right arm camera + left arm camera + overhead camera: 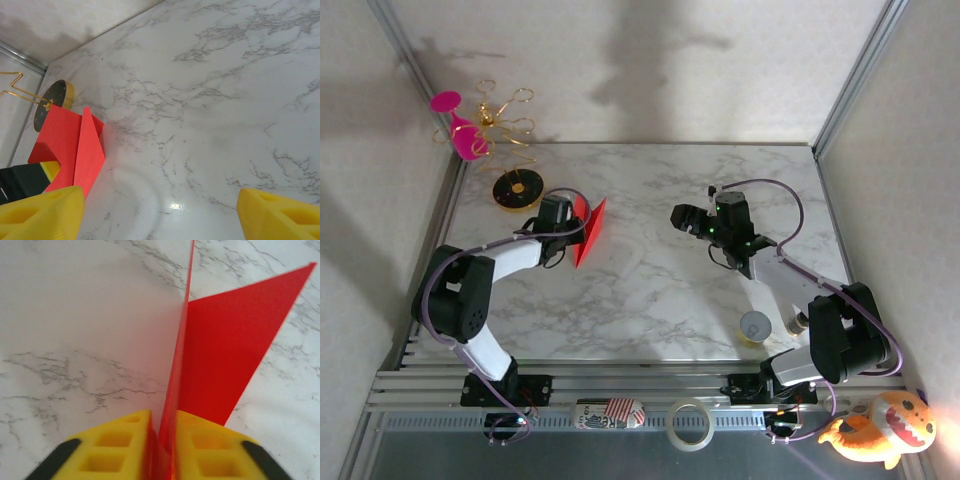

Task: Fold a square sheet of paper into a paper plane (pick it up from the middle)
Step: Turn over the paper at the center of the table.

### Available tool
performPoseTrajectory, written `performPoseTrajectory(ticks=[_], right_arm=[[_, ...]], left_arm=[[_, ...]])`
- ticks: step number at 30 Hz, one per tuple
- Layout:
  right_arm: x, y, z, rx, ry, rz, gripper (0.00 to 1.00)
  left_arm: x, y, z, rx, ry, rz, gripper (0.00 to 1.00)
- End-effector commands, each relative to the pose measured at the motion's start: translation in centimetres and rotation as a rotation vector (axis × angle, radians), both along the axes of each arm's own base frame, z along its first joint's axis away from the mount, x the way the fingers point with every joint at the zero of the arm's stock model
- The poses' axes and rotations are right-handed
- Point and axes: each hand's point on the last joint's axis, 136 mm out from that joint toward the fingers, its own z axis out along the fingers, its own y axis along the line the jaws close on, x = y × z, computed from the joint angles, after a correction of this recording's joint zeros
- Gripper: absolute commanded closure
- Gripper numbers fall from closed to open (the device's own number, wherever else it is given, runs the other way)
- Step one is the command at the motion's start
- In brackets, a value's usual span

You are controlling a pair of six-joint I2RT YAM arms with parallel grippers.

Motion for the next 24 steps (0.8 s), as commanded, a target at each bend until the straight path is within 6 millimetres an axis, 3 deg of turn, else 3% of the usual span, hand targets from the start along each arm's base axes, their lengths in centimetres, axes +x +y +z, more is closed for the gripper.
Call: performPoseTrajectory(ticks=[1,5,12,19,24], right_arm=[[0.5,-0.1,0.9,0.012,-0.021,-0.008,0.19],[0.5,-0.4,0.8,0.033,-0.016,-0.037,0.18],[0.5,-2.2,1.4,0.054,-0.032,-0.135,0.17],[-0.2,-7.3,2.1,0.090,-0.049,-0.373,0.18],[-0.8,-8.9,2.3,0.106,-0.056,-0.425,0.19]], left_arm=[[0.3,-1.4,2.9,0.001,-0.103,-0.064,0.90],[-0.5,-3.1,4.1,0.128,-0.149,-0.097,0.96],[-1.9,-7.4,4.6,0.371,-0.195,-0.175,0.96],[-3.8,-13.5,2.1,0.511,-0.192,-0.337,0.93],[-4.8,-16.4,0.0,0.609,-0.177,-0.418,0.90]])
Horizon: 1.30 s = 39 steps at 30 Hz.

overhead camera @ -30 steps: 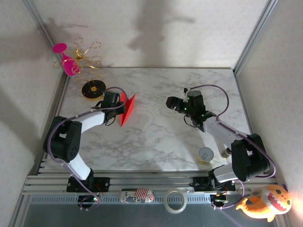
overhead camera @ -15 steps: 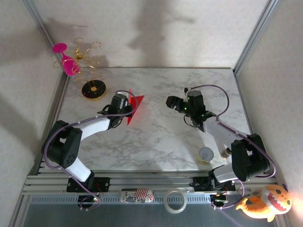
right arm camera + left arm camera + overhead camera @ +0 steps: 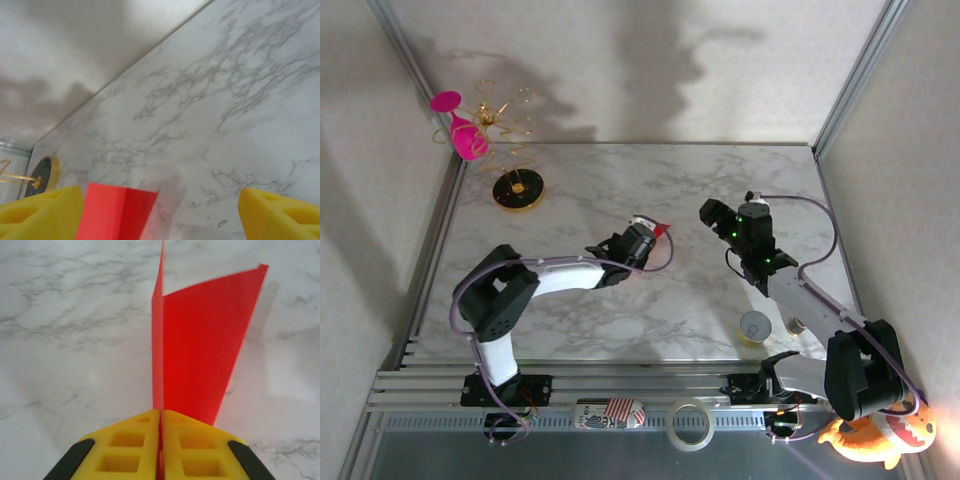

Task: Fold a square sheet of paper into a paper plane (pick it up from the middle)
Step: Turn over the paper at the center of the table.

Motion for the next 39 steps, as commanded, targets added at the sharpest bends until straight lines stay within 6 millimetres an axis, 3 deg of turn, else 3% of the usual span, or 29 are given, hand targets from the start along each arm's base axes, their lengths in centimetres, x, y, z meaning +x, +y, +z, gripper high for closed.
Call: performPoseTrajectory(ticks=[1,3,8,12,16,29,33,39], right_arm=[[-0.2,-1.4,-0.2,0.014,0.001,-0.073,0.19],[-0.2,-1.6,-0.3,0.016,0.008,-0.074,0.19],[0.0,-1.2,-1.0,0.025,0.027,-0.052,0.19],[0.2,-0.8,-1.4,0.030,0.038,-0.029,0.19],[0.4,-0.2,-1.6,0.040,0.044,-0.005,0.19],[0.7,0.9,-2.2,0.058,0.065,0.046,0.19],[0.8,1.2,-2.4,0.060,0.075,0.062,0.19],[1.0,1.7,-2.7,0.068,0.084,0.084,0.19]], left_arm=[[-0.3,-0.8,-0.8,0.118,-0.004,-0.020,0.88],[-0.8,-1.7,-1.4,0.123,0.017,-0.042,0.82],[-1.7,-2.7,-0.9,0.050,0.070,-0.050,0.54],[-3.3,-2.3,-0.8,0.008,0.106,-0.084,0.46],[-4.9,-1.4,-1.8,0.029,0.136,-0.140,0.40],[-5.0,-1.0,-4.5,0.147,0.123,-0.232,0.45],[-4.5,-1.5,-3.5,0.080,0.132,-0.223,0.48],[-3.6,-1.6,0.4,-0.070,0.124,-0.170,0.48]])
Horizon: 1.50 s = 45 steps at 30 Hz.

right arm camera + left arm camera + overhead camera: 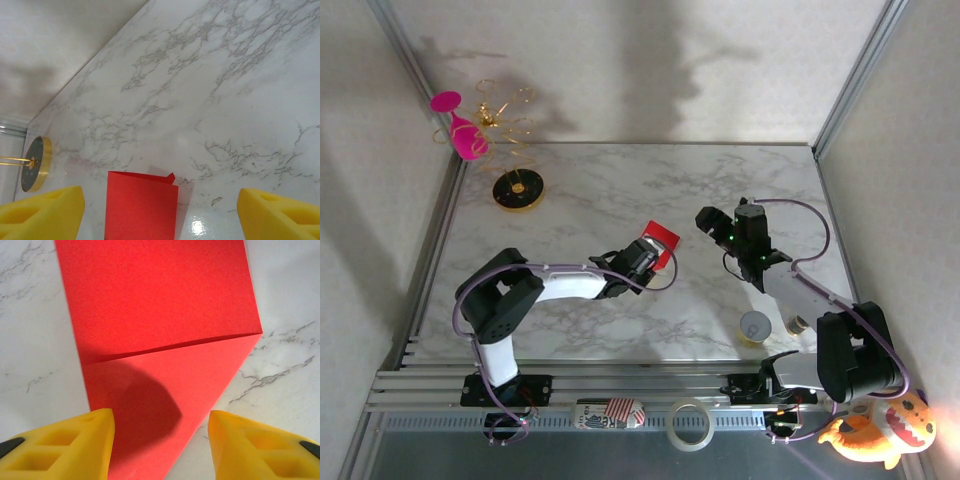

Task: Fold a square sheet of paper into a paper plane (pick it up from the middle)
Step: Turn over the paper at the center of the table, then fold the wing for the fifth time at the center of the table.

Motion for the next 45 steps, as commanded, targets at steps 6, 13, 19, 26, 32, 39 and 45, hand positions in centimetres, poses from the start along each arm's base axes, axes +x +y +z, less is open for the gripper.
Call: performPoseTrajectory(ticks=[6,13,19,26,32,39,45], right_arm=[[0.8,0.9,1.1,0.033,-0.035,0.035,0.18],[0.6,1.4,0.5,0.051,-0.014,0.063,0.18],[0.2,1.9,0.0,0.062,0.004,0.087,0.18],[-0.4,2.9,-1.1,0.105,0.038,0.135,0.20],[-1.8,5.4,-2.8,0.185,0.120,0.212,0.26],[-4.1,8.6,-6.1,0.274,0.327,0.208,0.37],[-5.6,10.4,-8.1,0.335,0.460,0.156,0.40]], left_arm=[[1.7,-0.6,5.6,-0.334,0.082,0.161,0.53],[2.9,-0.6,3.8,-0.499,0.207,0.294,0.71],[3.9,-0.3,1.9,-0.516,0.256,0.356,0.77],[4.6,1.0,-0.8,-0.485,0.275,0.442,0.80],[4.6,1.9,-2.1,-0.482,0.316,0.508,0.82],[3.9,3.0,-3.6,-0.457,0.362,0.564,0.84],[3.6,3.2,-4.1,-0.455,0.379,0.574,0.85]])
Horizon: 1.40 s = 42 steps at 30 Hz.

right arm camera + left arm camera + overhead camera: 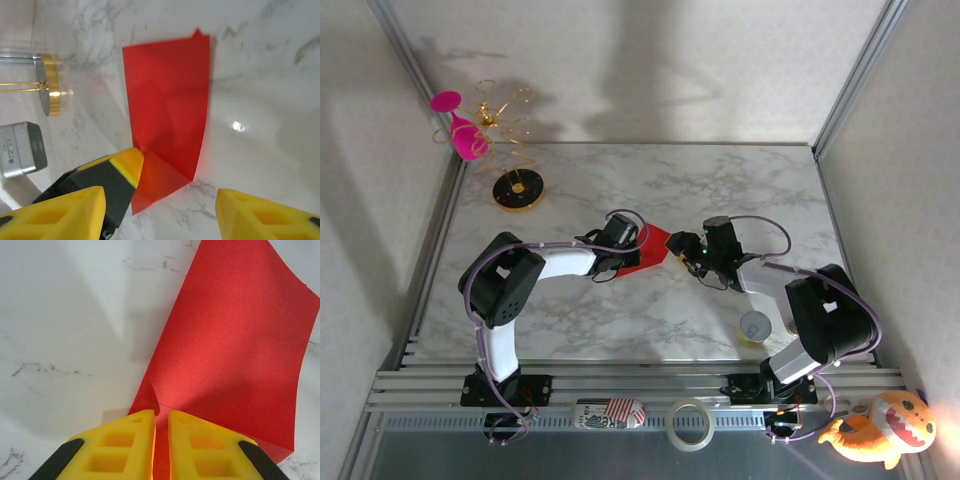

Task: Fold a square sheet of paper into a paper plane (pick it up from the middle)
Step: Fold the wing for the fifth time at the center of the table.

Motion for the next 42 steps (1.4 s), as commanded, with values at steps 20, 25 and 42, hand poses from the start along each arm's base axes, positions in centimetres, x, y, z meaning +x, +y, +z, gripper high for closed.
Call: performPoseTrajectory(ticks=[20,25,42], right_arm=[[-0.2,4.1,-4.3,0.005,0.234,-0.002,0.62],[0.0,4.8,-4.4,0.029,0.229,0.016,0.65],[0.9,4.9,-4.1,0.081,0.143,-0.009,0.83]], left_arm=[[-1.2,1.4,-2.8,0.022,0.096,0.026,0.85],[-1.2,1.5,-2.8,0.020,0.098,0.027,0.85],[-0.9,1.7,-1.5,-0.052,0.069,0.034,0.82]])
